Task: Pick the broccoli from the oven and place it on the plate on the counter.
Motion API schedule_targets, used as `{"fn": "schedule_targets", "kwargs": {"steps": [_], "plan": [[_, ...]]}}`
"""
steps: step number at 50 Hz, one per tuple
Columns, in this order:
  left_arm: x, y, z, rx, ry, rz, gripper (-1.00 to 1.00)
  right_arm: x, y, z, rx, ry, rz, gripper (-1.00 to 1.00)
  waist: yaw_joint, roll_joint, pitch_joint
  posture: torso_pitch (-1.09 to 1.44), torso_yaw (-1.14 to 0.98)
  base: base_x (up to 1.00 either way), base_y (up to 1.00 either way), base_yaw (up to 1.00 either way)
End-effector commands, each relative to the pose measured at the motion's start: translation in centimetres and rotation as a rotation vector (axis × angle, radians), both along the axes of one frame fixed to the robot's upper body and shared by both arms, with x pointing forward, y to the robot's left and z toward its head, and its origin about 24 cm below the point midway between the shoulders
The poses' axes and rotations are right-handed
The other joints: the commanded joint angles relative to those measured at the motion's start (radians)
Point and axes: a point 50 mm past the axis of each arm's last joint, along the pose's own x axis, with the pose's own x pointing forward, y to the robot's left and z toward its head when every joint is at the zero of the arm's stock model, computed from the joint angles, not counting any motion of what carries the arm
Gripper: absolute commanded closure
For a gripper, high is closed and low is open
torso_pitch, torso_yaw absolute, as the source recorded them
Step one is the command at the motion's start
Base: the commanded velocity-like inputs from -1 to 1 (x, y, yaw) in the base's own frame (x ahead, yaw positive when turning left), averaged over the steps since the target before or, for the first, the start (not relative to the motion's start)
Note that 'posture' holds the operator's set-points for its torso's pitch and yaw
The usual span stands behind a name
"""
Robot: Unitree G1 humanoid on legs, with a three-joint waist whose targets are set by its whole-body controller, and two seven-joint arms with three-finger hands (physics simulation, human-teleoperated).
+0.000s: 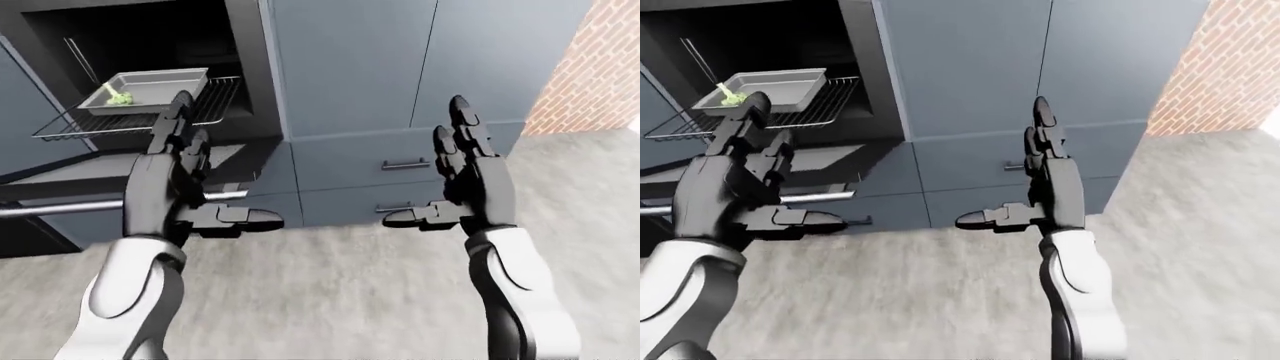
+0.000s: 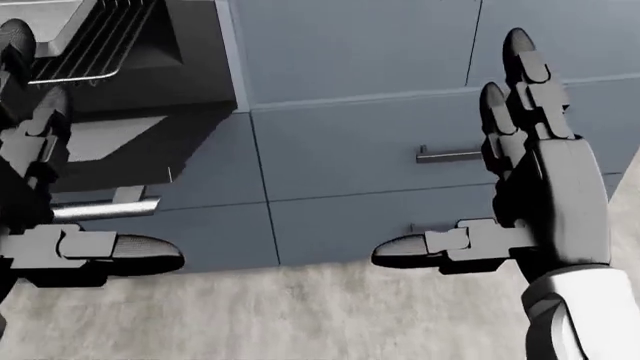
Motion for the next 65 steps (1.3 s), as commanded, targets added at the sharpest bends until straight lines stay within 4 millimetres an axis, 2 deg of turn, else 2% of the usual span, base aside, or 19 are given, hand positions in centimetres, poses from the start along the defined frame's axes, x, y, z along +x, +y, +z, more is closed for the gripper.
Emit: {"fn": "schedule_targets", "kwargs": {"steps": [1, 2, 11, 13, 19, 22, 24, 26, 33, 37, 38, 42, 46, 48, 49, 59, 61, 62, 65], "plan": [[-0.4, 0.3, 1.0, 0.005, -0.062, 0.023, -1.0, -0.4, 0.9, 1.4, -0.001, -0.077, 0.043, -1.0, 0.006, 0.048, -0.038, 0.0, 0.0, 0.0, 0.81, 0.0], [-0.4, 0.3, 1.1, 0.006, -0.063, 0.024, -1.0, -0.4, 1.0, 1.4, -0.003, -0.076, 0.046, -1.0, 0.017, -0.008, -0.016, 0.0, 0.0, 0.0, 0.81, 0.0], [-0.4, 0.8, 0.9, 0.001, -0.065, 0.043, -1.0, -0.5, 1.2, 1.4, -0.01, -0.085, 0.059, -1.0, 0.024, -0.098, 0.011, 0.0, 0.0, 0.0, 0.82, 0.0], [-0.4, 0.8, 0.9, 0.0, -0.066, 0.044, -1.0, -0.5, 1.3, 1.4, -0.008, -0.087, 0.062, -1.0, 0.019, -0.144, -0.006, 0.0, 0.0, 0.0, 0.82, 0.0], [-0.3, 0.7, 0.5, 0.002, -0.061, 0.044, -1.0, -0.4, 1.2, 1.1, -0.01, -0.087, 0.064, -1.0, 0.006, -0.14, -0.017, 0.0, 0.0, 0.0, 0.81, 0.0], [-0.5, 0.8, 0.5, 0.001, -0.061, 0.047, -1.0, -0.5, 1.3, 1.2, -0.009, -0.088, 0.068, -1.0, 0.0, -0.084, 0.004, 0.0, 0.0, 0.0, 0.82, 0.0], [-0.5, 0.7, 0.5, 0.0, -0.06, 0.046, -1.0, -0.5, 1.4, 1.1, -0.007, -0.083, 0.069, -1.0, 0.008, 0.026, -0.026, 0.0, 0.0, 0.0, 0.82, 0.0], [-0.5, 0.7, 0.5, 0.001, -0.06, 0.045, -1.0, -0.6, 1.4, 1.1, -0.004, -0.083, 0.07, -1.0, 0.016, -0.021, -0.002, 0.0, 0.0, 0.0, 0.82, 0.0], [-0.3, 0.7, 0.1, -0.015, -0.053, 0.037, -1.0, -0.5, 1.6, 0.6, -0.001, -0.081, 0.074, -1.0, 0.019, -0.09, 0.014, 0.0, 0.0, 0.0, 0.82, 0.0], [-0.3, 0.7, 0.0, -0.015, -0.053, 0.039, -1.0, -0.6, 1.4, 0.8, 0.003, -0.087, 0.074, -1.0, 0.002, -0.159, -0.006, 0.0, 0.0, 0.0, 0.82, 0.0], [-0.3, 0.7, 0.0, -0.014, -0.053, 0.038, -1.0, -0.6, 1.4, 0.8, 0.005, -0.088, 0.073, -1.0, -0.006, -0.134, 0.009, 0.0, 0.0, 0.0, 0.82, 0.0], [-0.5, 0.7, 0.3, -0.011, -0.055, 0.039, -1.0, -0.6, 1.4, 0.8, 0.007, -0.091, 0.074, -1.0, 0.006, -0.147, -0.026, 0.0, 0.0, 0.0, 0.83, 0.0], [-0.6, 0.8, 0.3, -0.01, -0.056, 0.042, -1.0, -0.7, 1.5, 0.8, 0.008, -0.09, 0.076, -1.0, 0.0, -0.074, 0.0, 0.0, 0.0, 0.0, 0.82, 0.0], [-0.6, 0.8, 0.3, -0.008, -0.054, 0.041, -1.0, -0.7, 1.5, 0.7, 0.007, -0.089, 0.074, -1.0, 0.014, 0.045, -0.033, 0.0, 0.0, 0.0, 0.82, 0.0], [-0.6, 0.8, 0.3, -0.008, -0.056, 0.043, -1.0, -0.7, 1.4, 0.6, 0.005, -0.088, 0.073, -1.0, 0.014, -0.022, -0.003, 0.0, 0.0, 0.0, 0.81, 0.0], [-0.5, 0.9, 0.1, -0.01, -0.055, 0.044, -1.0, -0.5, 1.5, 0.6, 0.008, -0.092, 0.072, -1.0, 0.02, -0.106, 0.013, 0.0, 0.0, 0.0, 0.82, 0.0], [-0.5, 0.9, 0.1, -0.012, -0.055, 0.045, -1.0, -0.5, 1.4, 0.6, 0.01, -0.094, 0.072, -1.0, 0.008, -0.154, -0.007, 0.0, 0.0, 0.0, 0.82, 0.0], [-0.5, 0.9, 0.1, -0.012, -0.055, 0.045, -1.0, -0.6, 1.4, 0.7, 0.009, -0.095, 0.072, -1.0, -0.002, -0.131, 0.006, 0.0, 0.0, 0.0, 0.82, 0.0], [-0.5, 0.8, -0.1, -0.015, -0.052, 0.042, -1.0, -0.6, 1.3, 0.6, 0.01, -0.094, 0.069, -1.0, 0.005, -0.147, -0.023, 0.0, 0.0, 0.0, 0.82, 0.0]]}}
